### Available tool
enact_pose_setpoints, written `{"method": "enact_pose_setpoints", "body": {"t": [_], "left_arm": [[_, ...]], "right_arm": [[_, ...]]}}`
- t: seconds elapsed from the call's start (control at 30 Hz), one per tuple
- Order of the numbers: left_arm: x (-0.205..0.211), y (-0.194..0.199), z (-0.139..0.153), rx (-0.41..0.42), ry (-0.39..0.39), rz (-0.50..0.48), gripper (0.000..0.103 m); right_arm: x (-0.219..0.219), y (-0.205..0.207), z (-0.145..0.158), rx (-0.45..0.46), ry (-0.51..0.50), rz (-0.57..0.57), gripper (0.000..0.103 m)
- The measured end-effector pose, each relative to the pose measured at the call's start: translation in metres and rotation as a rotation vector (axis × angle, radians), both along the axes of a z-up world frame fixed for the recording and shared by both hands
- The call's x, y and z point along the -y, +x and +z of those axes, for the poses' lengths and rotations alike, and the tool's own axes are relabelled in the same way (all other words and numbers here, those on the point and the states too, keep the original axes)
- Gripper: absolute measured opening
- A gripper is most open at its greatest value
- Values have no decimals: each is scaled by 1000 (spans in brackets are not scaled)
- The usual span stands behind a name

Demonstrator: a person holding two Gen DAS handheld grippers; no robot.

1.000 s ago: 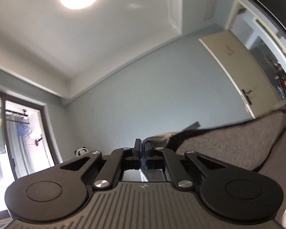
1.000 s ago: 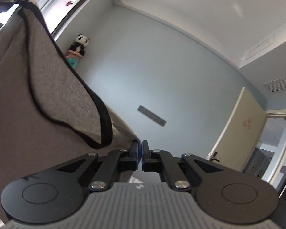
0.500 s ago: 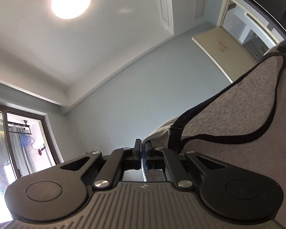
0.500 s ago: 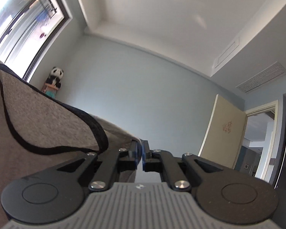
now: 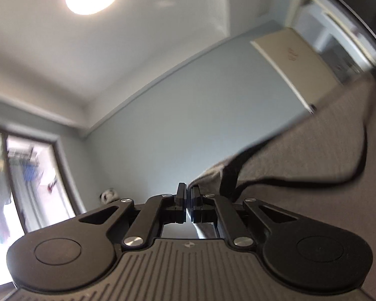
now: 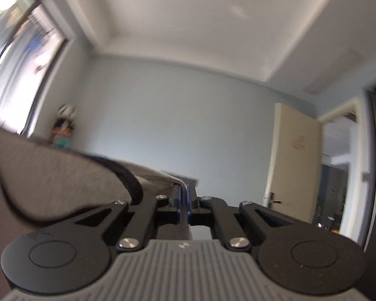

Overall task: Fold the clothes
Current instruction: 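Lift the grey shirt high with both grippers and shake it out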

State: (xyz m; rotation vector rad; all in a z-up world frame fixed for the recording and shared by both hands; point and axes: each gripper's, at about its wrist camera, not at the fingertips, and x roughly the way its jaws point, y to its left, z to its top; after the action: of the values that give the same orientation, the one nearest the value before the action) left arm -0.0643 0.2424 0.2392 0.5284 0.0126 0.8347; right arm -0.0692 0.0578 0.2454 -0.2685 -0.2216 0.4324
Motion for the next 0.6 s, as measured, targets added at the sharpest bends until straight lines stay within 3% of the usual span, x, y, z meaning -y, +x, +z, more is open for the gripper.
{"method": "enact_pose_setpoints", "body": {"t": [0.1, 0.17, 0.27, 0.5, 0.6], "left_arm": [[-2, -9, 6, 12, -11, -14, 1], [9, -11, -1, -24, 55, -7, 1], [16, -17, -6, -39, 51, -49, 2], [25, -26, -12, -32, 68, -74, 2], [26, -30, -10, -18, 60, -96, 2]], "right_arm": [[-14, -5, -15, 13, -87, 8, 5], [-7, -2, -17, 3, -23, -7, 5], [7, -1, -17, 2, 60, -28, 5], [29, -42, -15, 136, 40, -83, 7], [35, -49, -16, 170, 20, -100, 15]]}}
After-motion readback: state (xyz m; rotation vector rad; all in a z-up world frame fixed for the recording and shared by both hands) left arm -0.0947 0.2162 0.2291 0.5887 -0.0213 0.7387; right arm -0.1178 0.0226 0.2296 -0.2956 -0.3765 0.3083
